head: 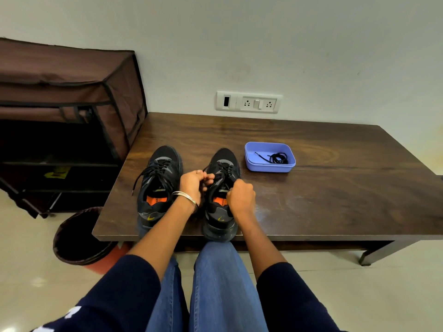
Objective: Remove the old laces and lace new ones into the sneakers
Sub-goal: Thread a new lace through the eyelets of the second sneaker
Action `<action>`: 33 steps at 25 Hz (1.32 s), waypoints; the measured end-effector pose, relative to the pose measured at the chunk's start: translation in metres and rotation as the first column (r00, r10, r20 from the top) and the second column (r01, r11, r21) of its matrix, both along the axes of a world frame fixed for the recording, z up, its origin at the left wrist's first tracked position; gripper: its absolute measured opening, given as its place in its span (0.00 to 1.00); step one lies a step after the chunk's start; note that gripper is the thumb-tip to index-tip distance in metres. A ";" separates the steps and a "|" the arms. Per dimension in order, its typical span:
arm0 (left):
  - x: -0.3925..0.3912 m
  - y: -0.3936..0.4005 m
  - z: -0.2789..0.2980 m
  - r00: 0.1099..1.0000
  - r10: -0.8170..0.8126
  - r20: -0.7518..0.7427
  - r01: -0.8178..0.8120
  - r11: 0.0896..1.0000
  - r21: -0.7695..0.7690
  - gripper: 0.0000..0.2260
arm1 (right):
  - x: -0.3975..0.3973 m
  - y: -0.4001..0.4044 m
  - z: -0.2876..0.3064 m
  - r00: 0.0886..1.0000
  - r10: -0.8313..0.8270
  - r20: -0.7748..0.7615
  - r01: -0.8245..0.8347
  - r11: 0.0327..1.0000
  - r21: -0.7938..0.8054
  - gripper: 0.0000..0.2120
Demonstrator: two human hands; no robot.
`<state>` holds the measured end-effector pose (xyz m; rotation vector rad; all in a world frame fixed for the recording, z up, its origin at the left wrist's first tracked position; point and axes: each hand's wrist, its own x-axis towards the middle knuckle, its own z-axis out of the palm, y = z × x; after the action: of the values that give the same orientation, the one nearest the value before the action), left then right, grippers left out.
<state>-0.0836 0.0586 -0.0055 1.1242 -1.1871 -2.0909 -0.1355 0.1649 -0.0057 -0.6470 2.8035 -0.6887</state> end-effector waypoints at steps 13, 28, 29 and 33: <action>0.004 0.031 0.016 0.613 0.143 0.777 0.689 0.385 -0.614 0.16 | -0.007 -0.007 -0.012 0.923 0.247 -0.293 -0.226 0.968 0.107 0.28; -0.004 0.037 -0.007 0.724 0.184 0.665 0.438 0.623 -0.649 0.11 | -0.017 -0.027 0.004 0.928 0.199 -0.317 -0.184 0.980 0.076 0.11; -0.005 0.037 -0.008 0.738 0.176 0.651 0.422 0.633 -0.649 0.11 | -0.018 -0.024 0.001 0.971 0.050 -0.234 -0.061 0.997 -0.041 0.11; -0.007 0.037 -0.011 0.751 0.157 0.642 0.425 0.628 -0.652 0.10 | -0.027 -0.006 0.000 0.726 -0.311 0.613 0.672 0.508 -0.539 0.09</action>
<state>-0.0908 0.0952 -0.0162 1.3352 -2.2853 -0.9454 -0.1625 0.1587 -0.0058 0.3184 2.1498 -1.8780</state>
